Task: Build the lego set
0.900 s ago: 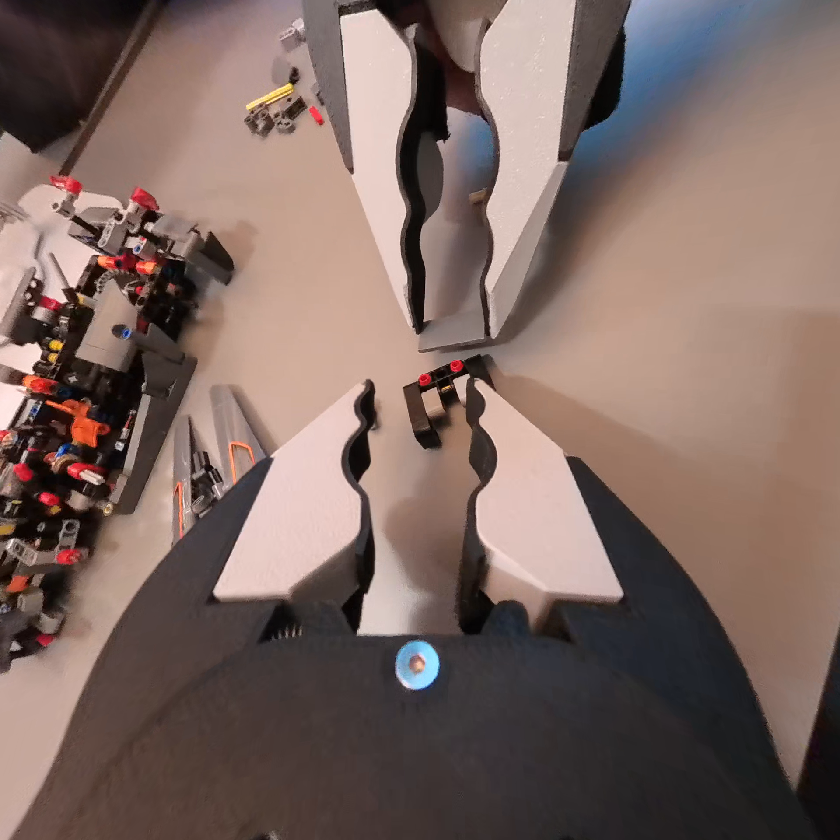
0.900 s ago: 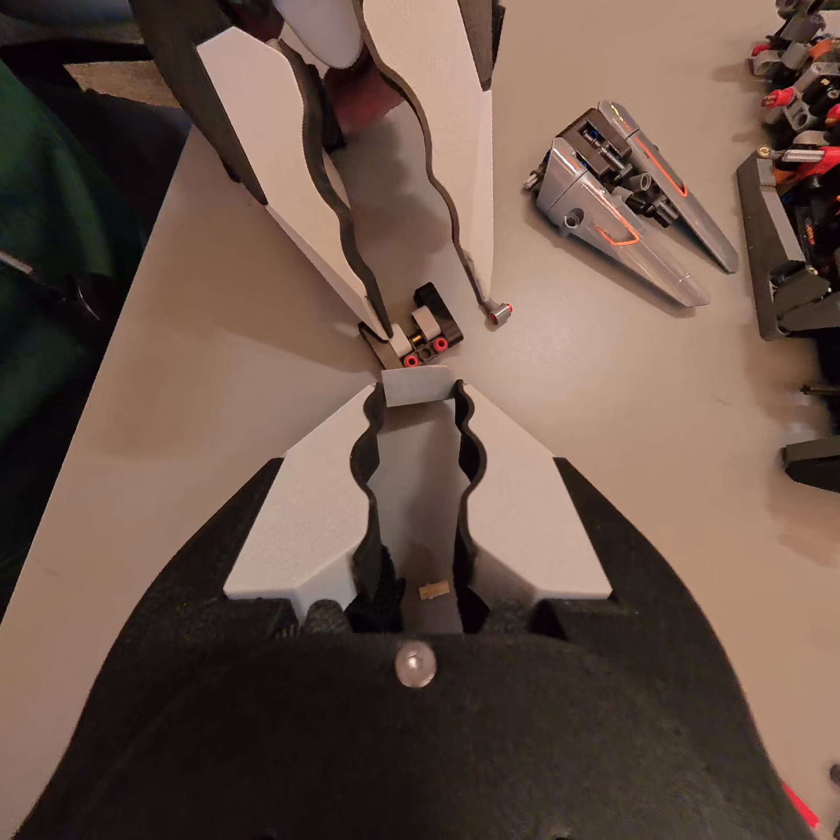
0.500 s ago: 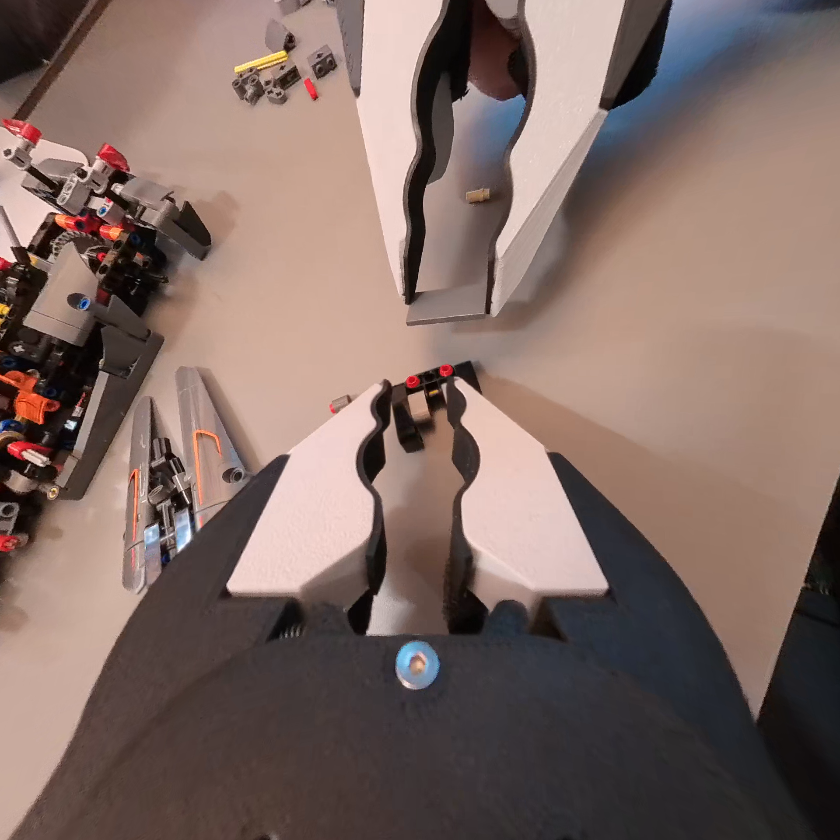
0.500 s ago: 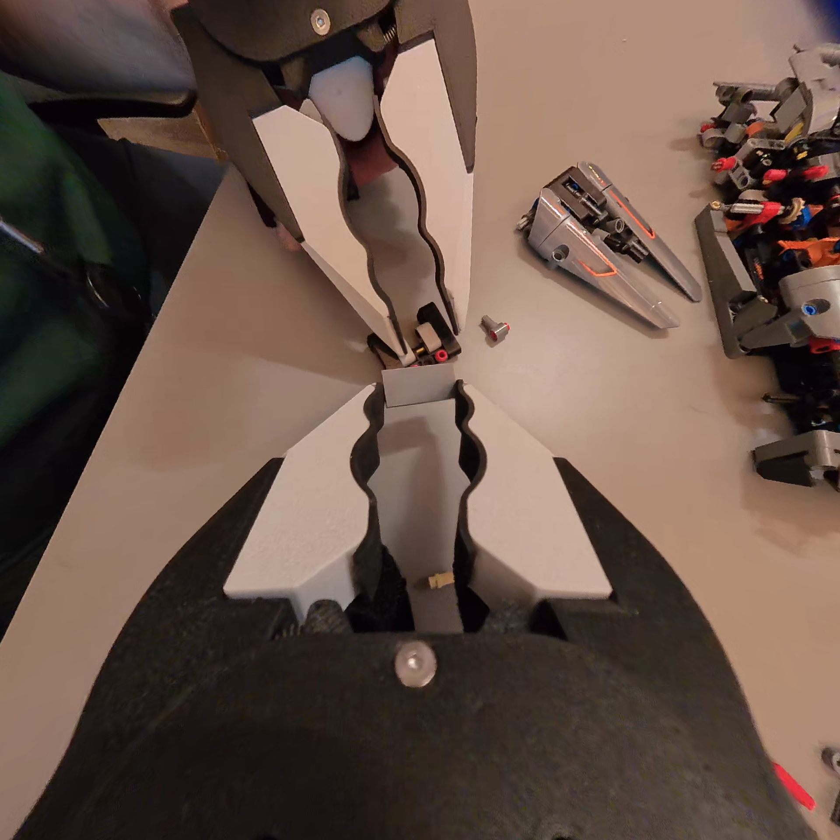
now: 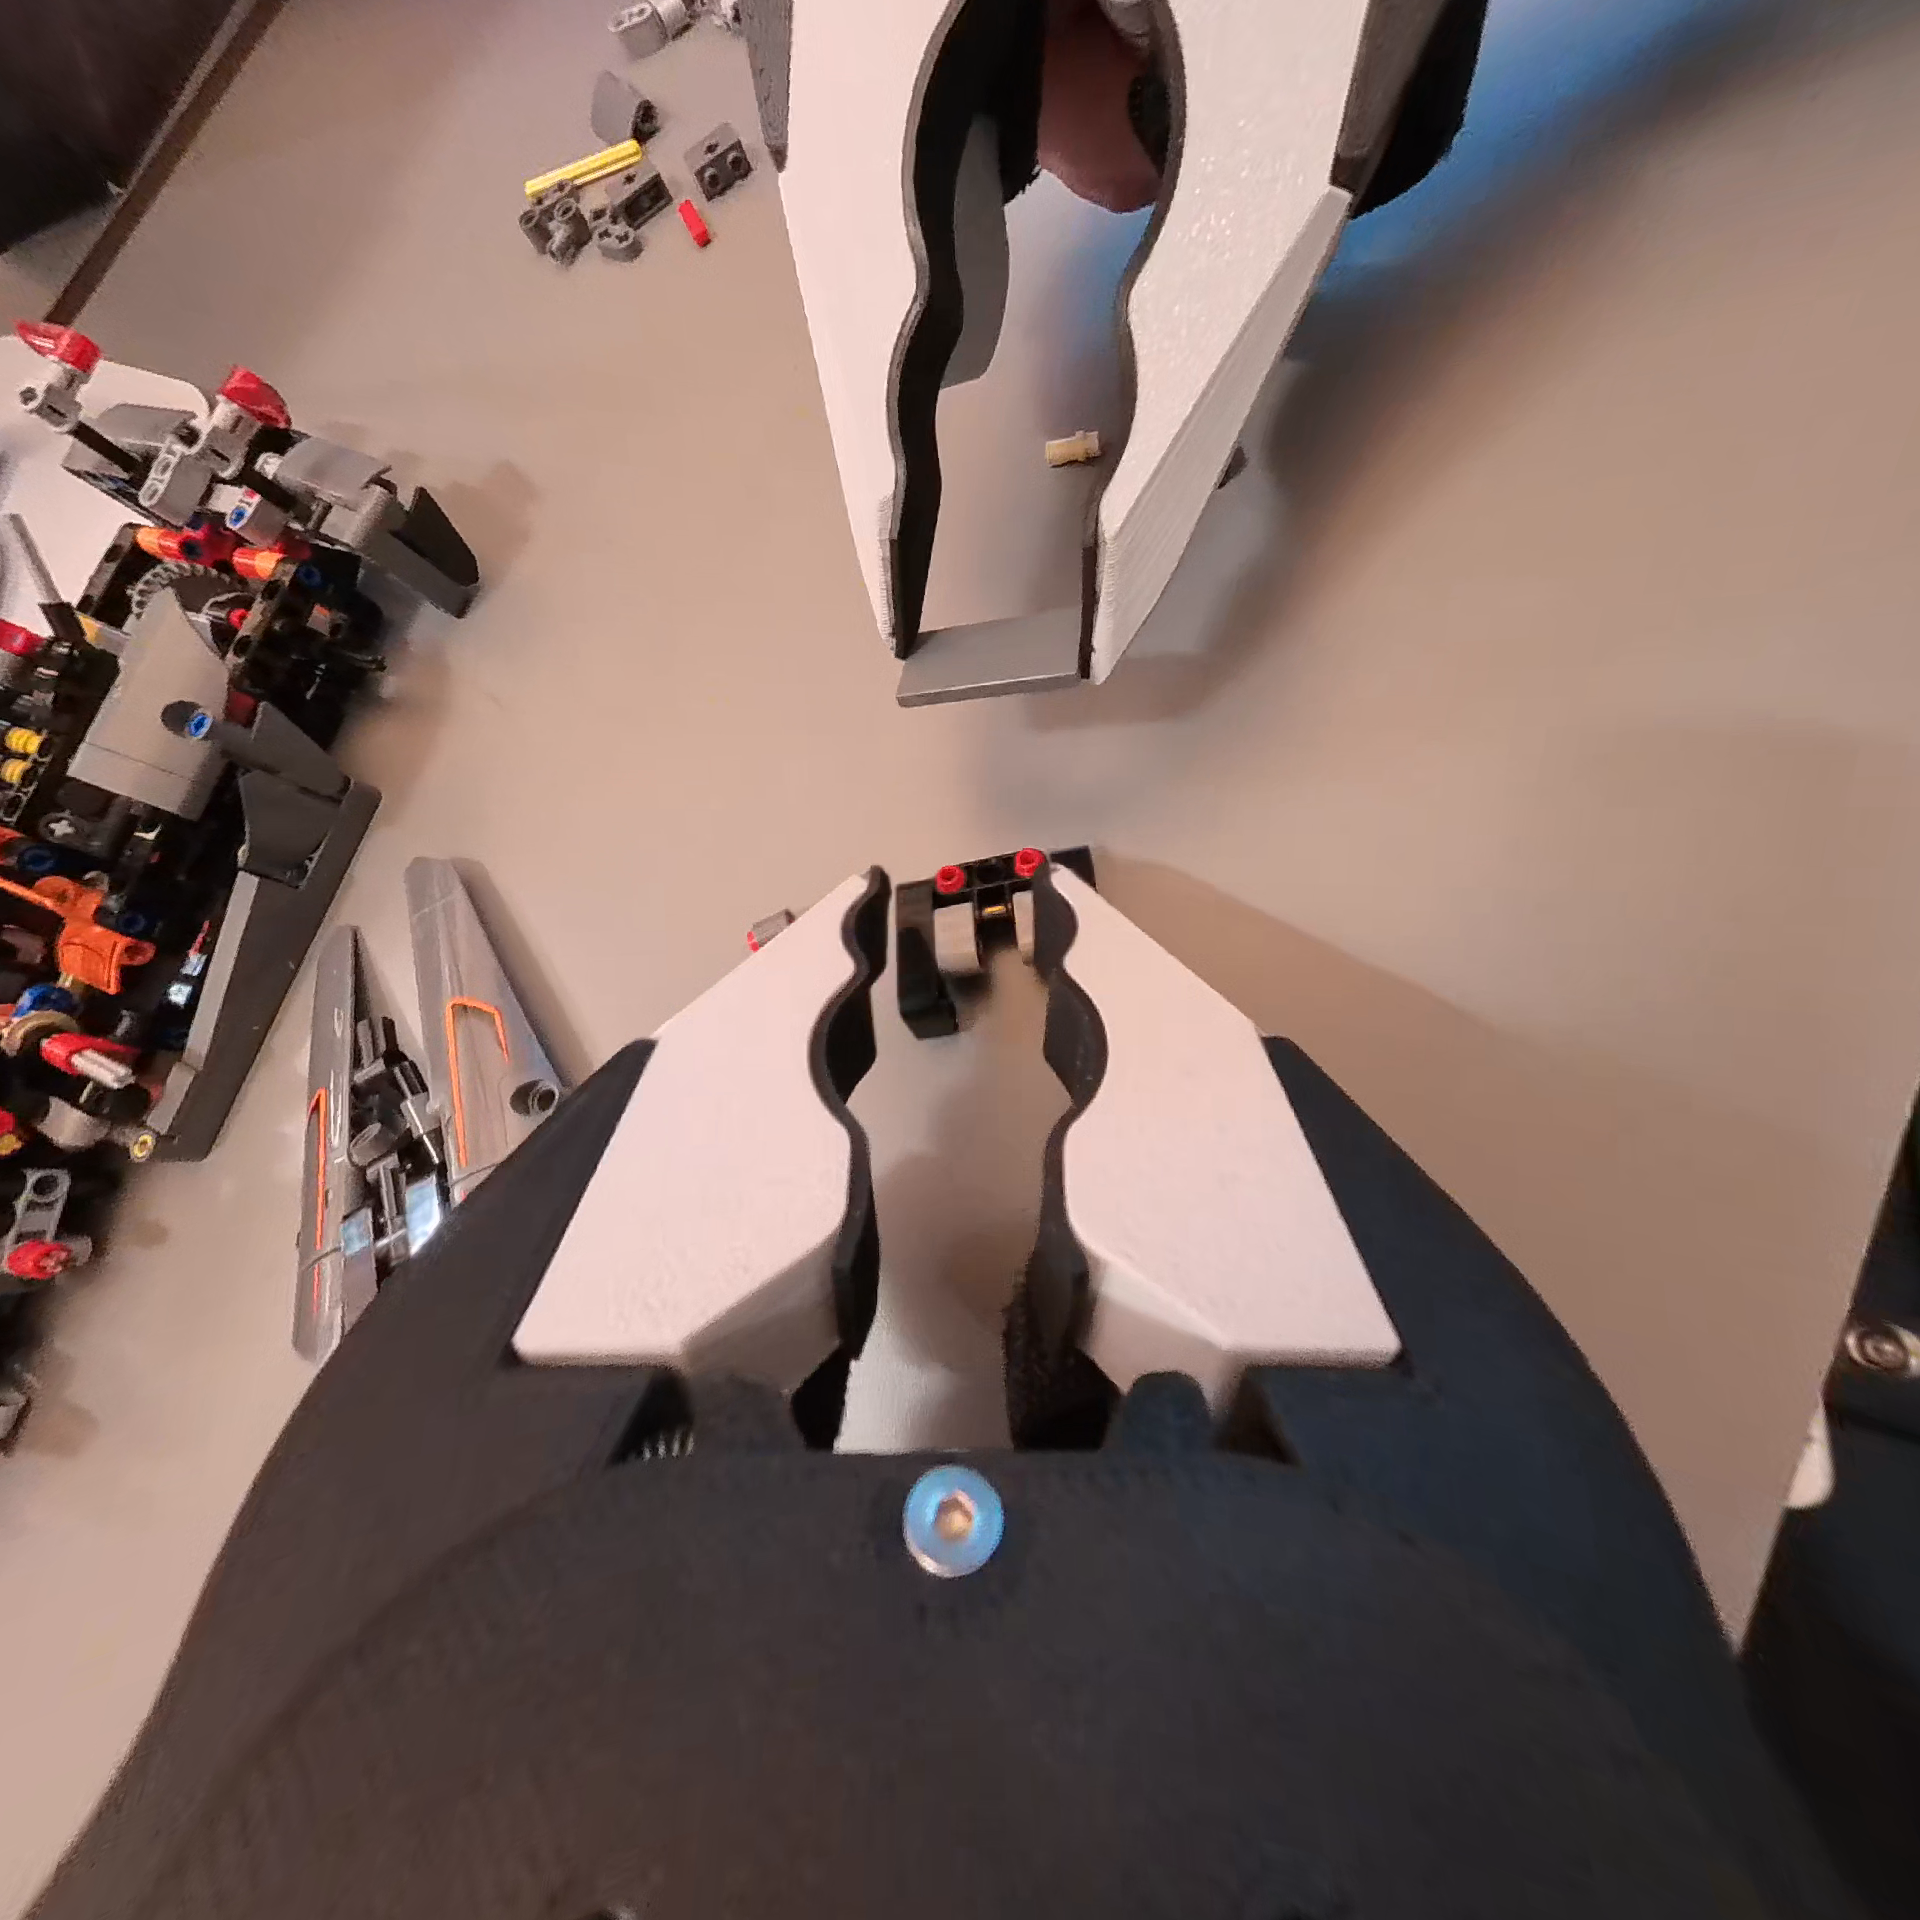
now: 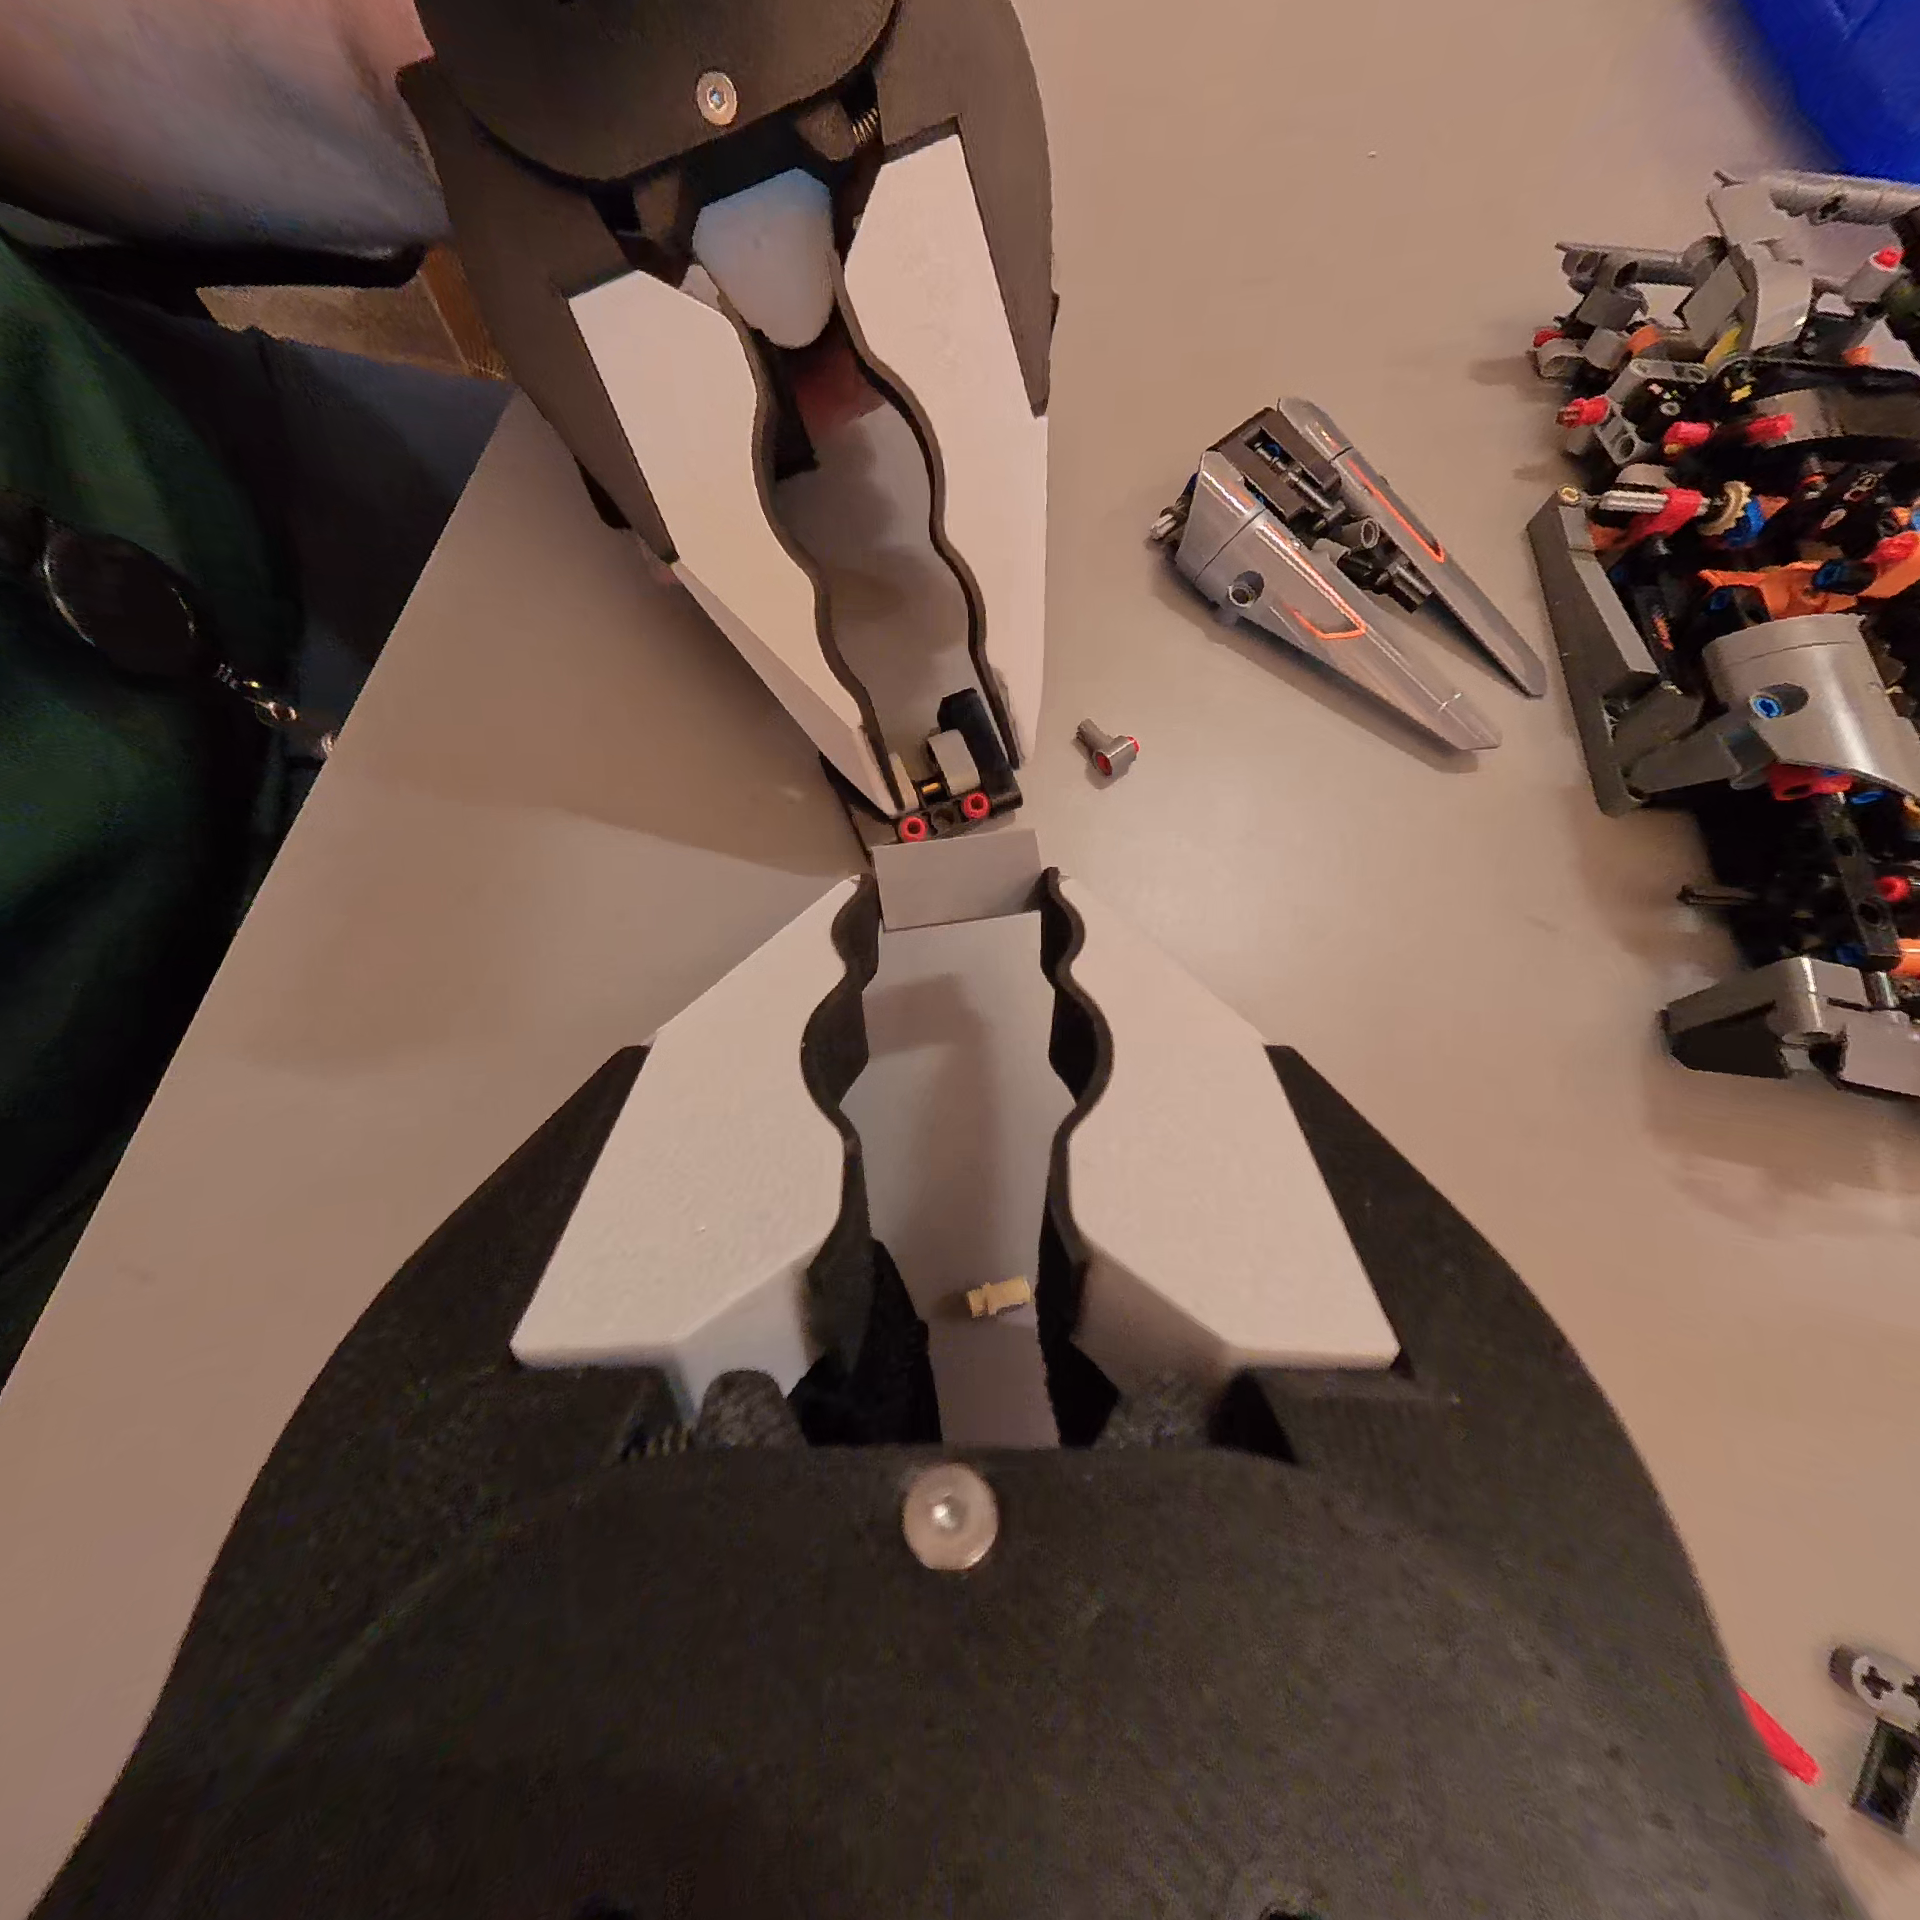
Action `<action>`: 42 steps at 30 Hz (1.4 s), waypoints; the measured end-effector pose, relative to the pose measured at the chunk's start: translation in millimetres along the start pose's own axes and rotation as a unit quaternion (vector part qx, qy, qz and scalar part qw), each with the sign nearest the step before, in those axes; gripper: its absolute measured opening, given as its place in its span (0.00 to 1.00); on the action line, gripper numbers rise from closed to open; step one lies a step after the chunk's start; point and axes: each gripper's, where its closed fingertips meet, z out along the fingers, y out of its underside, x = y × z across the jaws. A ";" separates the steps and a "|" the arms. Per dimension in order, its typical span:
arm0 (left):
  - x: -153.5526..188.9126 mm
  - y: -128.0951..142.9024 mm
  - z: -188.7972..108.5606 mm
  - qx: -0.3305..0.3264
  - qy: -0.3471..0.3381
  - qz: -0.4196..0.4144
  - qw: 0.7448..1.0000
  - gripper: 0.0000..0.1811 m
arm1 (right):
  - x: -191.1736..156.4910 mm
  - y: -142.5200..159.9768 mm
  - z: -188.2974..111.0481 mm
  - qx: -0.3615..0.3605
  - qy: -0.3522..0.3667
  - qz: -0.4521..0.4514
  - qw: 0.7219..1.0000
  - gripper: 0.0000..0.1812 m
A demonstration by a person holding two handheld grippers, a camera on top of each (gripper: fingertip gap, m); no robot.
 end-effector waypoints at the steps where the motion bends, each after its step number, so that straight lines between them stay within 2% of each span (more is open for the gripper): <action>1: -0.4 0.2 -1.6 0.002 -0.002 -0.003 1.000 0.16 | -0.3 -0.5 0.3 0.002 -0.001 0.001 1.000 0.16; 8: -3.8 -1.9 -12.5 0.025 -0.016 -0.023 0.999 0.21 | -0.4 -2.3 0.7 0.011 -0.004 0.004 1.000 0.16; 22: -4.3 10.1 -16.8 0.011 -0.025 -0.050 0.998 0.22 | -1.6 -10.1 -2.9 0.028 -0.006 0.001 1.000 0.16; 42: -3.7 6.0 -10.4 0.023 -0.008 -0.057 0.998 0.23 | -4.8 -16.7 -3.6 0.027 0.002 -0.017 0.999 0.16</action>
